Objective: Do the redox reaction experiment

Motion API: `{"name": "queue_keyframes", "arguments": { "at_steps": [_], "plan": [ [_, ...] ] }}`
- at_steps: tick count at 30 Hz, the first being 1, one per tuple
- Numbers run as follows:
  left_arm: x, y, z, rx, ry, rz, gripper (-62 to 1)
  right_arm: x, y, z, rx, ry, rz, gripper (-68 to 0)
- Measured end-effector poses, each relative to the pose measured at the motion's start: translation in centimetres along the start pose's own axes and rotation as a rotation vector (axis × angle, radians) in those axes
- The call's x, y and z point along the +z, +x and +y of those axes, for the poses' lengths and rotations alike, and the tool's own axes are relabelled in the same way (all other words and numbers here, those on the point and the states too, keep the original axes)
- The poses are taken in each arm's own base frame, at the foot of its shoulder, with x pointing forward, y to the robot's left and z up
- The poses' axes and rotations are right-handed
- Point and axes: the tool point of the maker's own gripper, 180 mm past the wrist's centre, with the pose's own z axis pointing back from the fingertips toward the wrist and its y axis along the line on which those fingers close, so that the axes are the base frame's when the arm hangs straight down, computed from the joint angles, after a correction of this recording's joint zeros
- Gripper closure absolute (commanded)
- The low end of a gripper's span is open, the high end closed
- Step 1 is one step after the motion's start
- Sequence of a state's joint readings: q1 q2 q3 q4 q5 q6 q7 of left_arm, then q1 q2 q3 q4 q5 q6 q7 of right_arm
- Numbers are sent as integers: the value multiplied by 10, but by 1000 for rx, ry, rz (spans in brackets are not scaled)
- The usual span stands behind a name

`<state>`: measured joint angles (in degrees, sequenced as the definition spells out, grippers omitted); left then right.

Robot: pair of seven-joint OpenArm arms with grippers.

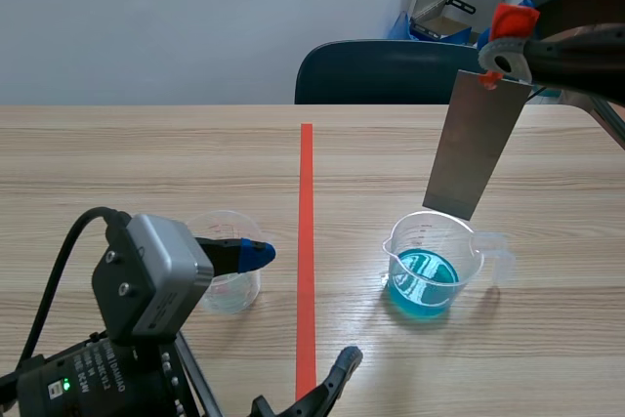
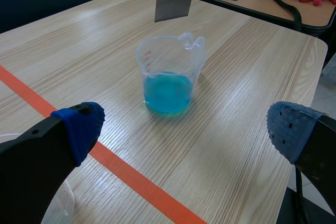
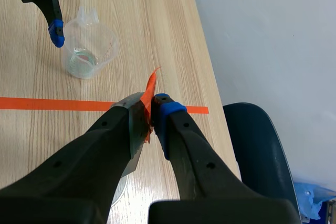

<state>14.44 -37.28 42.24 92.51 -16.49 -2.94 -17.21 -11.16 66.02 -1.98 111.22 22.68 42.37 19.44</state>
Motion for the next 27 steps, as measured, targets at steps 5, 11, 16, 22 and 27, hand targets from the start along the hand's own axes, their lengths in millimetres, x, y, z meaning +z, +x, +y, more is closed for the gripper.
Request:
{"name": "queue_keyframes", "arguments": {
  "at_steps": [5,11,16,22,27],
  "plan": [
    [0,0,0,0,0,0,-623,0,0,0,0,0,0,-7],
    [0,0,0,0,0,0,-623,0,0,0,0,0,0,-7],
    [0,0,0,0,0,0,-623,0,-1,1,11,4,6,-7],
    [0,0,0,0,0,0,-623,-2,-2,2,22,-11,-2,-7],
    [0,0,0,0,0,0,-623,-9,-8,16,16,20,4,-7]
  ]
}}
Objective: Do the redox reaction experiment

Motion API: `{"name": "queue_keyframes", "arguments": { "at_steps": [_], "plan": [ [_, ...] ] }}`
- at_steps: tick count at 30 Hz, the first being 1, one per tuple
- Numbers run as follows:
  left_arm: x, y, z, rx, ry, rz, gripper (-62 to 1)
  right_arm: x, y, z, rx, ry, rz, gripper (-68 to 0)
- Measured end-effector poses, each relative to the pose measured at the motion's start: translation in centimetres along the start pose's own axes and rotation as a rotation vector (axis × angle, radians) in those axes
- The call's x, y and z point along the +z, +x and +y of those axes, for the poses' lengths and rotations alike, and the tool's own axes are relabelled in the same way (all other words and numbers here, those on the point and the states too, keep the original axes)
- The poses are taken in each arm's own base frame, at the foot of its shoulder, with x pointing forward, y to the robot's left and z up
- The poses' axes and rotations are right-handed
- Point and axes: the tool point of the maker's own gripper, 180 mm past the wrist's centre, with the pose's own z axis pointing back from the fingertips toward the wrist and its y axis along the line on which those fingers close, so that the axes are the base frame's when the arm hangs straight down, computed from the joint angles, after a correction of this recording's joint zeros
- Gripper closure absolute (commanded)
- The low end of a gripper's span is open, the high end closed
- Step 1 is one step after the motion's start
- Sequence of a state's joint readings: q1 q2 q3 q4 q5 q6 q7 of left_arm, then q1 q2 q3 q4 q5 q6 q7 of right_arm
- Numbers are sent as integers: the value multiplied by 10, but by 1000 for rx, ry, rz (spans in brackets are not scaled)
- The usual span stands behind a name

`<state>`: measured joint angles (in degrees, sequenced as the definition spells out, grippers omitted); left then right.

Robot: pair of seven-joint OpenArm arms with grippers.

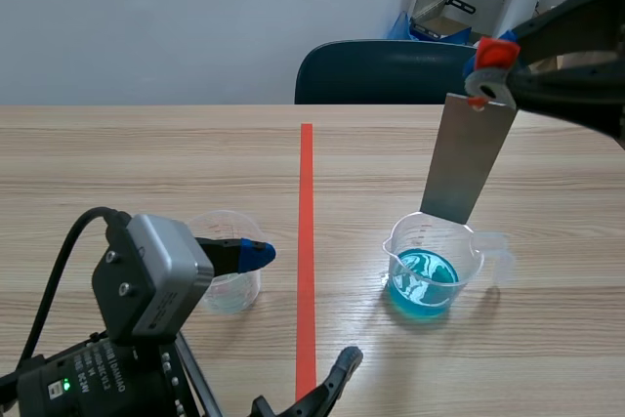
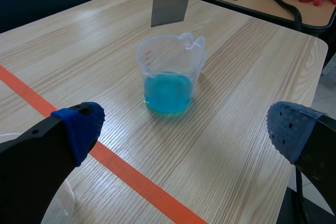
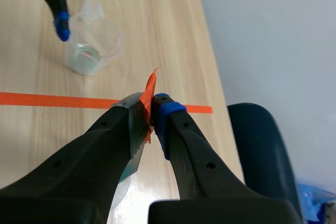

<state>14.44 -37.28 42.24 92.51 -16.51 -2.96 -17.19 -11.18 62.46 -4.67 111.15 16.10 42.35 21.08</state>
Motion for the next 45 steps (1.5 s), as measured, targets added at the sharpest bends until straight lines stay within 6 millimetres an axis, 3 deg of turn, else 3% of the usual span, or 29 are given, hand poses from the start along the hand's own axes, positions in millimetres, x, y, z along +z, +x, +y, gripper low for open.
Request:
{"name": "queue_keyframes", "arguments": {
  "at_steps": [18,30,37,45],
  "plan": [
    [0,0,0,0,0,0,-623,-8,-40,25,-65,2,1,-7],
    [0,0,0,0,0,0,-623,-14,-78,45,-83,27,-9,-7],
    [0,0,0,0,0,0,-623,-28,-98,46,-98,47,-23,-7],
    [0,0,0,-1,1,0,-623,-34,-101,37,-103,32,-46,-7]
  ]
}}
